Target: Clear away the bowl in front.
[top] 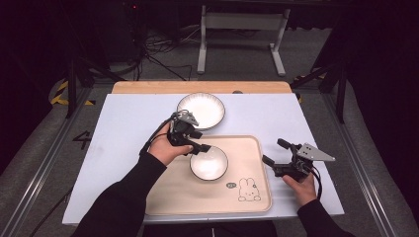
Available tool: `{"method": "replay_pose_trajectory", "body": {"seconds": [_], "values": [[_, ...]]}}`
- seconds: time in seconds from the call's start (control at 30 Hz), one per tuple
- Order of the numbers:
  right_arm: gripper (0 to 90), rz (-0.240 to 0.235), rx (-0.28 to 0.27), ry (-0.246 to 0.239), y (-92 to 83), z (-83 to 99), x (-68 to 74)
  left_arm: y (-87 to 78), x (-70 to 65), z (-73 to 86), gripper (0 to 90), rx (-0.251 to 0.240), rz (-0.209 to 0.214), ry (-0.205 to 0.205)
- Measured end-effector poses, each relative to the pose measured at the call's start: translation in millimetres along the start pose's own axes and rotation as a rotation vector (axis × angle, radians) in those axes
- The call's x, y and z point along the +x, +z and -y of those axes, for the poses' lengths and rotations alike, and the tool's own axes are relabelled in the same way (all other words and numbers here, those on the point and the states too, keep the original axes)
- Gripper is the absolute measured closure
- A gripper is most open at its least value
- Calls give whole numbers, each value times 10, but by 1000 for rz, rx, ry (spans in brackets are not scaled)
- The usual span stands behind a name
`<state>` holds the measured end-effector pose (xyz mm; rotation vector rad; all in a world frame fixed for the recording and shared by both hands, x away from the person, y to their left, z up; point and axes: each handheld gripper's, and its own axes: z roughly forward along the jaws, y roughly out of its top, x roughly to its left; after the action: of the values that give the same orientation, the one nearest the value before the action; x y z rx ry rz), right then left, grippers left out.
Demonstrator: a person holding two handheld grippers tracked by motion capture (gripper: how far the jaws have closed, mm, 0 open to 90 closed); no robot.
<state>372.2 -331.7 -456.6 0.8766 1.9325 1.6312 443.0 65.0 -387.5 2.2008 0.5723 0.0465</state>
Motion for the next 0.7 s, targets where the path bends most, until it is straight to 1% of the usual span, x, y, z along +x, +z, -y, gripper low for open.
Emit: {"method": "replay_pose_trajectory", "body": {"seconds": [0.03,0.07,0.1,0.13,0.17,0.2,0.23,0.27,0.33,0.37,0.4,0.43,0.47,0.53,0.57,0.63,0.67,0.7], "values": [[63,0,0,1,1,0,-2,0,0,0,284,0,0,0],[63,-2,0,2,1,-1,-4,-42,-25,43,241,-33,14,-13],[63,-4,0,5,0,-1,-5,-55,-37,58,205,-45,13,-19],[63,-4,0,5,0,-1,-5,-55,-37,58,175,-45,13,-19],[63,-5,1,7,0,-1,-8,-85,-65,90,175,-68,7,-14],[63,-6,3,12,3,-2,-13,-102,-90,109,136,-83,-6,-9],[63,-6,4,12,4,-3,-13,-129,-127,145,118,-97,-38,3],[63,-7,6,11,7,-3,-13,-149,-142,165,100,-97,-46,6],[63,-7,8,11,9,-4,-13,-183,-165,211,95,-114,-47,0],[63,-7,8,11,9,-4,-13,-183,-165,211,87,-114,-47,0],[63,-8,9,13,7,-4,-13,-215,-184,260,85,-131,-52,-20],[62,-8,8,12,7,-4,-13,-215,-184,260,85,-131,-52,-20],[62,-7,8,11,7,-4,-13,-253,-187,305,82,-142,-69,-26],[62,-6,8,11,7,-4,-13,-306,-188,351,75,-163,-78,-37],[62,-6,8,11,7,-4,-13,-306,-188,351,74,-163,-78,-37],[60,-7,6,14,6,-4,-12,-373,-179,415,73,-196,-88,-51],[58,-6,4,17,4,-4,-14,-434,-171,465,72,-212,-96,-57],[56,-6,5,18,2,-4,-16,-471,-165,495,72,-220,-99,-62]]}}
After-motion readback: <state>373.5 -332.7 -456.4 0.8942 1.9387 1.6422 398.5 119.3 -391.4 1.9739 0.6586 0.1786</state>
